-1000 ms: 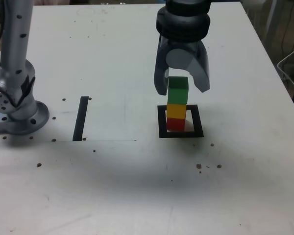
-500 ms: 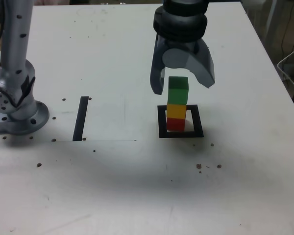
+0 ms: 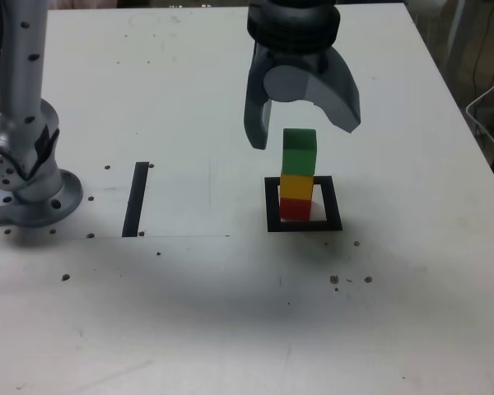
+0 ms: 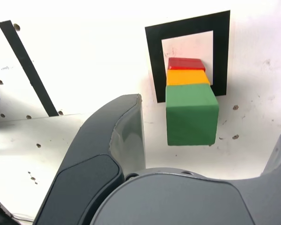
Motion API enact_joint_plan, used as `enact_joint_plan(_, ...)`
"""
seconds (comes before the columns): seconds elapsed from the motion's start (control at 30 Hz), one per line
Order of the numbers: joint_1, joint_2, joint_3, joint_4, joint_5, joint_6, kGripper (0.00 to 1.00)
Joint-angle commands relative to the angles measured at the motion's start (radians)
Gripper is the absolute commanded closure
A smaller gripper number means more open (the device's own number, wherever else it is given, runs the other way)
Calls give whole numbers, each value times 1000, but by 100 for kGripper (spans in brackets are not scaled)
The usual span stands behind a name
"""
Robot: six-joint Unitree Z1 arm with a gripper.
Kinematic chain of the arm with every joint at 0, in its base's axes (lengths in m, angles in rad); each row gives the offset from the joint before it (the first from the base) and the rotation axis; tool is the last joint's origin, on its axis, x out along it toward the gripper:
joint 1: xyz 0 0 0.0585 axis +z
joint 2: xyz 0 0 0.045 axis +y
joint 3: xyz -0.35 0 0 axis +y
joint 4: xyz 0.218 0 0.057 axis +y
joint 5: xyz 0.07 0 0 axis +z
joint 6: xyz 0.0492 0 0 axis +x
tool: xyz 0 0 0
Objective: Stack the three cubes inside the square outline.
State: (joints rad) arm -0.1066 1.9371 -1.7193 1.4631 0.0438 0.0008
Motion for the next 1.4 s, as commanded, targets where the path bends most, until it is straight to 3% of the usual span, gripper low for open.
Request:
enact_joint_plan(0.0,1,-18,0,11,-2,2,0)
enact_joint_plan(0.43,2,-138,81,70,-29,2,0)
enact_joint_plan(0.7,35,-166,170,100,-110,-11,0)
enact_joint_plan(1.17,118,-300,339,106,-131,-15,0)
enact_joint_plan(1.37,124,-324,430,63,-152,-12,0)
